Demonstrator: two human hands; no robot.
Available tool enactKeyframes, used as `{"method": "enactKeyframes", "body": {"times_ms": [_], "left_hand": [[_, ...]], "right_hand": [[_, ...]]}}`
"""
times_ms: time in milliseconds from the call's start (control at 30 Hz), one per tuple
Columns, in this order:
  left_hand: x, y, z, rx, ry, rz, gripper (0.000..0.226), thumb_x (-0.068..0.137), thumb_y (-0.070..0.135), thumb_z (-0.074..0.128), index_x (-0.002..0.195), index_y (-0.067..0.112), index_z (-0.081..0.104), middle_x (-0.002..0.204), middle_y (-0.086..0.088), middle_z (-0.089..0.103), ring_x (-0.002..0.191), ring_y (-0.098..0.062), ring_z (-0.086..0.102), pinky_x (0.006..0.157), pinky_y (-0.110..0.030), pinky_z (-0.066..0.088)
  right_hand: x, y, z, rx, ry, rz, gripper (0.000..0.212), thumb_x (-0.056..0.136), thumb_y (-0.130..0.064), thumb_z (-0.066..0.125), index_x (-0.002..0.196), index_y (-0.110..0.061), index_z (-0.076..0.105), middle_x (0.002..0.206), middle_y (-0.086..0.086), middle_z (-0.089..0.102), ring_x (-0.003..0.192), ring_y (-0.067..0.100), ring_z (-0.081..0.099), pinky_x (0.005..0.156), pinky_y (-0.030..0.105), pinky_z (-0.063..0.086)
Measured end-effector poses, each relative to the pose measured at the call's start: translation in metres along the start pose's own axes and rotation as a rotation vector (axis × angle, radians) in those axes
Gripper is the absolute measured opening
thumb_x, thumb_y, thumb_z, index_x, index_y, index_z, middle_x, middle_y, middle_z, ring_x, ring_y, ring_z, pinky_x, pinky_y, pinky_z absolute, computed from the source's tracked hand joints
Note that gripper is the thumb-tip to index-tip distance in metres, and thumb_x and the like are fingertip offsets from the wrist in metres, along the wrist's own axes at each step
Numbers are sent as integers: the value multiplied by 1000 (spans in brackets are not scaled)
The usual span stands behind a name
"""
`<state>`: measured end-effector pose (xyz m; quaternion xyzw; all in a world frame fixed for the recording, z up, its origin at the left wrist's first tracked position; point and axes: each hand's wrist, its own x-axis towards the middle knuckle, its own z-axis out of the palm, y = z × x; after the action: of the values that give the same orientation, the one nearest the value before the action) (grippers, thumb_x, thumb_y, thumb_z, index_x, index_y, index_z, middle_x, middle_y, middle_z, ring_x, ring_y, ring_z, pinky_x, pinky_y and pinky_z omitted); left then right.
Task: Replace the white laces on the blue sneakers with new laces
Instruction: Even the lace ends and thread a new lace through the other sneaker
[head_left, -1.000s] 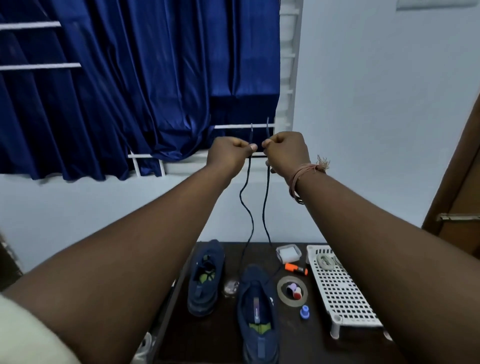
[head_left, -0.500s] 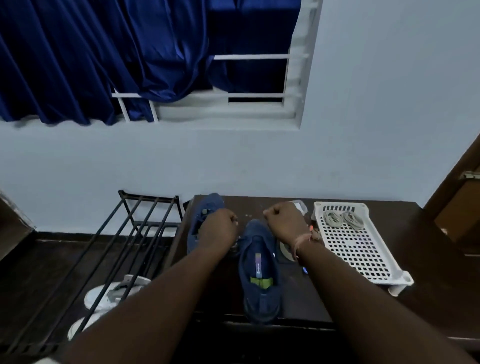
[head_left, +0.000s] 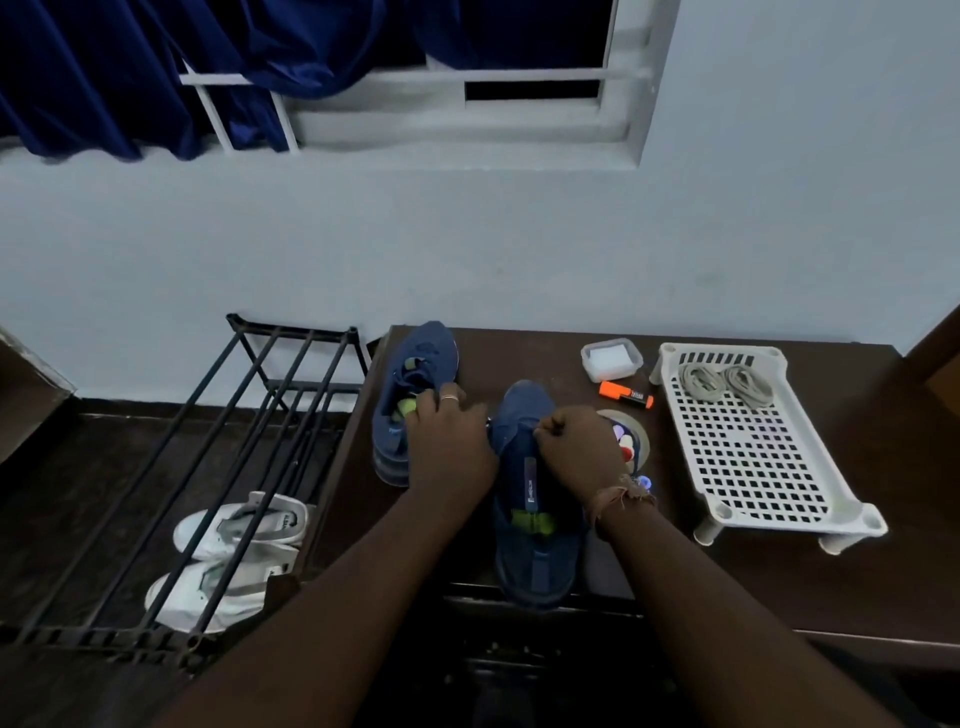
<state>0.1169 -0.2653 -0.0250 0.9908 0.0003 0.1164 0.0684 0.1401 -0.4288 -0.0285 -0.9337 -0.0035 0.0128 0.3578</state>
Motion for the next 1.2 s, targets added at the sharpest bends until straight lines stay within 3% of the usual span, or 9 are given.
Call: {"method": "enactKeyframes", "body": {"times_ms": [100,200,333,433,600,800,967,1133,1200], "left_hand": [[-2,9,8,-295,-12,-67,22,85,20,51,85,11,71,90,-9,61,82,-29,56,71,-41,48],[2,19,2,-477,-127,-155,31,91,31,60,77,5,67,74,-9,64,69,-23,61,65,-43,53],[4,16,5,-390,-252,-163,22,92,26,61,95,9,74,94,-8,72,86,-25,65,76,-38,55],[6,6,8,-611,-324,-375,16,89,14,60,90,14,75,89,-5,74,85,-24,67,77,-40,56],[7,1,3,-1026,-433,-612,27,91,-3,61,78,17,74,80,-5,71,77,-18,64,75,-32,53],[13,-3,0,-1005,-486,-630,35,92,-8,56,76,19,72,83,-7,71,84,-22,65,90,-43,57],[13,-3,-7,-1031,-504,-631,36,94,-7,58,76,22,71,82,-4,71,81,-18,63,77,-30,54],[16,-1,-15,-1007,-579,-612,34,95,-5,56,80,20,72,87,-7,72,86,-21,65,79,-33,55],[19,0,-20,-1004,-633,-611,22,97,3,57,91,13,75,95,-12,74,85,-24,66,74,-37,58]], "right_hand": [[-1,2,4,5,22,-21,41,86,-13,63,48,-15,48,52,3,53,53,15,51,58,27,41],[-1,4,7,33,37,-15,43,87,-15,63,47,-18,47,48,-3,50,49,10,48,55,25,36],[-3,6,8,79,47,-13,25,87,-13,60,64,-10,68,65,3,67,61,13,61,60,28,47],[-3,5,9,116,33,6,18,87,-13,61,82,-11,78,80,2,74,74,14,67,72,29,54],[-2,1,22,65,-27,-22,18,86,-18,62,74,-13,75,72,1,72,68,14,67,70,35,57],[0,-5,29,76,4,-48,19,89,-20,62,76,-14,75,73,-1,71,66,11,65,66,28,53],[-3,-6,34,30,9,-71,23,85,-17,61,63,-14,67,60,-2,62,57,13,59,56,27,45],[-1,-9,33,-37,-3,-92,20,84,-19,61,66,-14,69,65,1,65,61,17,62,60,37,55],[1,-11,31,-124,-3,-123,22,87,-22,58,70,-14,69,69,3,66,62,19,62,61,37,55]]}}
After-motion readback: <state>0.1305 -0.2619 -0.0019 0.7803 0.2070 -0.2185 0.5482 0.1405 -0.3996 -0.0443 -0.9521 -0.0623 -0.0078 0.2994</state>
